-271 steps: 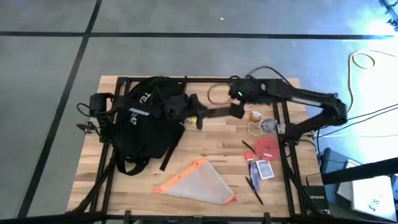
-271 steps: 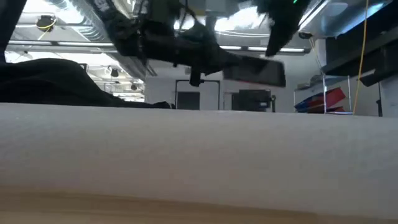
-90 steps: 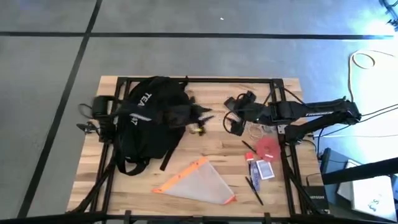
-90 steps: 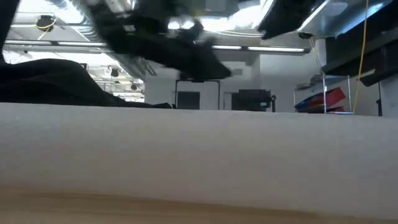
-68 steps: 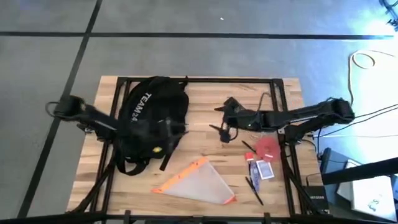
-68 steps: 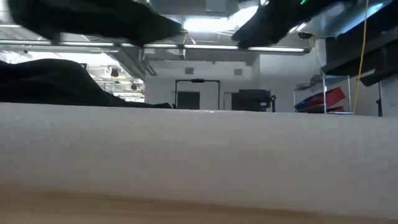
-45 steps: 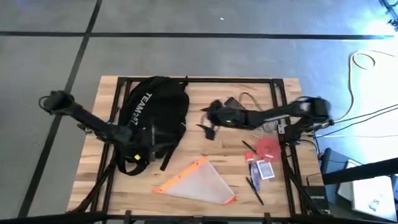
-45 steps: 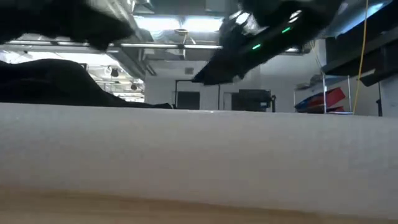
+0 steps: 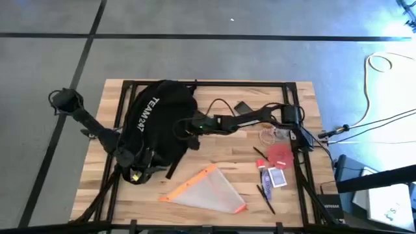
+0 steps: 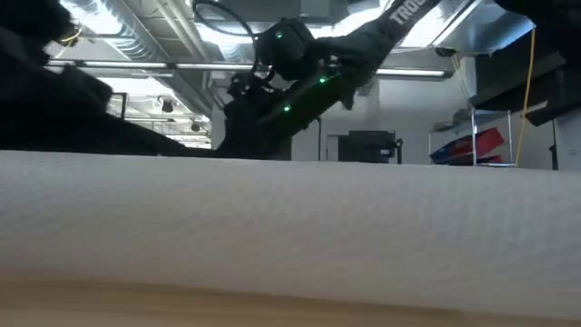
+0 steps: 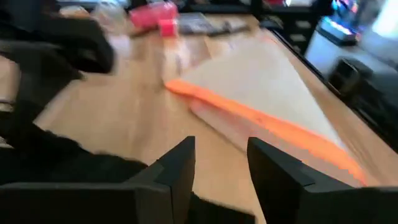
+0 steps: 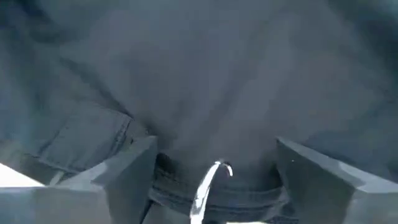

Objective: Unpack backpack
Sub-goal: Move the black bag to the center of the table

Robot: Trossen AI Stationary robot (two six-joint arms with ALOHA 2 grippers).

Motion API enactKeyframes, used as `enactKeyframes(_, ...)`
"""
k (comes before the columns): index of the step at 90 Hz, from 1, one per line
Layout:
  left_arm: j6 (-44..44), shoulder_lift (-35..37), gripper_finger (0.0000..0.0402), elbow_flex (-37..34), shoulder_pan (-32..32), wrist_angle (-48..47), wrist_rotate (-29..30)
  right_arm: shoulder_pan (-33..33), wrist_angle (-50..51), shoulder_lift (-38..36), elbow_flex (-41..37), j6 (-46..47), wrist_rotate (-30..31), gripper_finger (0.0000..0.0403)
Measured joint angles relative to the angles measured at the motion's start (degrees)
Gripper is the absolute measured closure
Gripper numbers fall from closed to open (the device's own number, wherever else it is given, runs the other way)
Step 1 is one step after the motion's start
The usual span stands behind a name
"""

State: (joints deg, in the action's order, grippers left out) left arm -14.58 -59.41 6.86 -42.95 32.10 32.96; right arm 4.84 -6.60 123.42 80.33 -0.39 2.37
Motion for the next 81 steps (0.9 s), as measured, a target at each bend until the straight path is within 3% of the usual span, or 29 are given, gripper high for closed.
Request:
enactKeyframes(9,-0.41,-0.22,0.0270,0.08,-3.85,-0.07,4.82,-0.02,3.14,-0.31,0.56,0.04,0.57,0.0184)
enactKeyframes(20,-0.06,-0.25,0.0270,0.08,-6.64,0.21,11.40,0.15,9.99,-1.84,0.04,-0.13,0.46,0.0292)
enactKeyframes(31,1.77,-0.25,0.0270,0.08,-7.81,1.48,14.49,1.55,10.95,-4.45,-4.15,0.53,-3.49,0.0387)
enactKeyframes(42,5.67,-0.25,0.0270,0.08,-7.80,4.93,17.03,2.34,10.83,-8.95,-11.23,3.29,-3.18,0.0388)
enactKeyframes(67,13.66,-0.20,0.0270,0.19,-7.64,9.78,24.69,2.36,9.30,-27.50,-33.85,11.79,7.48,0.0402)
enactKeyframes(81,16.89,-0.20,0.0270,0.19,-7.62,9.74,34.81,1.66,1.22,-32.73,-38.08,16.54,4.06,0.0399)
